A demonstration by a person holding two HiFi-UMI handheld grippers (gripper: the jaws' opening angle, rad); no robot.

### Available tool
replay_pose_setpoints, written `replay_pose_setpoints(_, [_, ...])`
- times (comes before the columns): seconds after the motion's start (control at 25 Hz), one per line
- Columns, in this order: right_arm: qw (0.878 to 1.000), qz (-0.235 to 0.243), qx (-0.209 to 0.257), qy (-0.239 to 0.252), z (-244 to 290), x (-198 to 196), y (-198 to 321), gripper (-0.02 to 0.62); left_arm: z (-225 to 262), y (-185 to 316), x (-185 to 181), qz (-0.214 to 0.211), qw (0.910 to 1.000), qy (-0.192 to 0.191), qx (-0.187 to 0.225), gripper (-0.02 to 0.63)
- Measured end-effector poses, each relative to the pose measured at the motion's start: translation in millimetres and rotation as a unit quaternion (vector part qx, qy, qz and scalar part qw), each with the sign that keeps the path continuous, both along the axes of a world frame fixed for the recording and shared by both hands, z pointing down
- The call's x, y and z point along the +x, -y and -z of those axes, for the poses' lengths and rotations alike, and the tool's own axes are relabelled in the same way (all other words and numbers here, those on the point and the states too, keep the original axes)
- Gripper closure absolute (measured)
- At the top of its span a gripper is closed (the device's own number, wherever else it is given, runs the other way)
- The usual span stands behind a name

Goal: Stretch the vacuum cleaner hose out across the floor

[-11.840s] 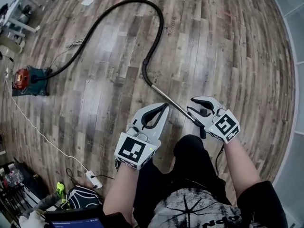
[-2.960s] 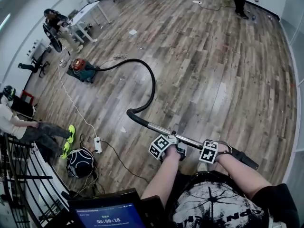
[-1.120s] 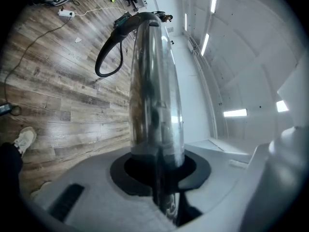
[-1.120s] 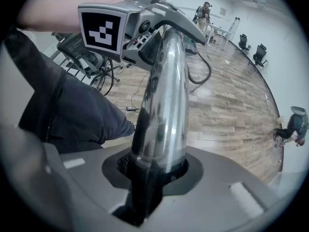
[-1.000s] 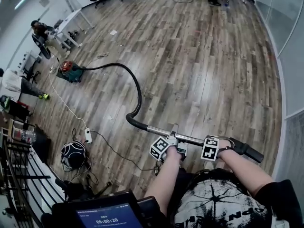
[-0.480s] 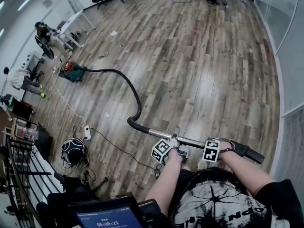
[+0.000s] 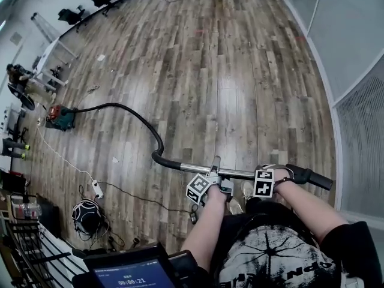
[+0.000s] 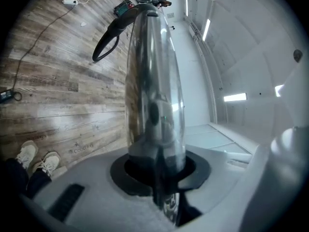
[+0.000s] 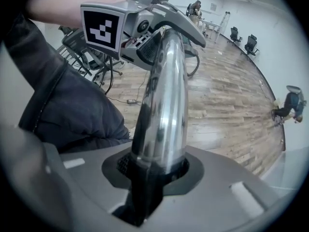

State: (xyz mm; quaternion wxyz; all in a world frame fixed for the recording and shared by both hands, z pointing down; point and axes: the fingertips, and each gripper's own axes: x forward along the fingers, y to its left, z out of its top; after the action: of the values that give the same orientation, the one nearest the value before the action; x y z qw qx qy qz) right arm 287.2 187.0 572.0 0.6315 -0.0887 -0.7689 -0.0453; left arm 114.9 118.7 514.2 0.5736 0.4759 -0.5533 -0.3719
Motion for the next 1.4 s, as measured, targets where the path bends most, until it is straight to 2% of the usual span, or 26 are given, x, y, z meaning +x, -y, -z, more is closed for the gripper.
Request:
replay_pose_setpoints(0.36, [0.998, -0.066, -0.002, -0.004, -11.0, 54.6, -24.4, 0.494, -13.6, -1.3, 65.8, -0.069, 0.9976, -0.008, -0.001, 0.523])
replay_pose_setpoints(0.56, [0.997, -0.074, -0.003, -0.003, -8.3, 90.2, -20.8, 0.494, -10.3, 5.1, 102.4, -0.078, 0.9969, -0.006, -0.002, 0.523])
replay_pose_setpoints(0.8, [0.998, -0.062, -0.002, 0.009, -3.8, 142.0, -7.1, 0.489, -6.2, 13.6, 151.8, -0.057, 0.9984, -0.002, -0.003, 0.522])
replay_pose_setpoints(1.16, [1.0, 0.0, 0.015, 0.024, -15.5, 226.4, 35.9, 0.471, -23.1, 29.9, 225.9, 0.016, 0.9998, -0.001, -0.006, 0.522])
replay_pose_setpoints(1.4, [0.999, 0.02, 0.021, 0.028, -13.6, 231.9, 45.3, 0.465, -29.1, 29.0, 230.4, 0.041, 0.999, -0.01, -0.014, 0.522])
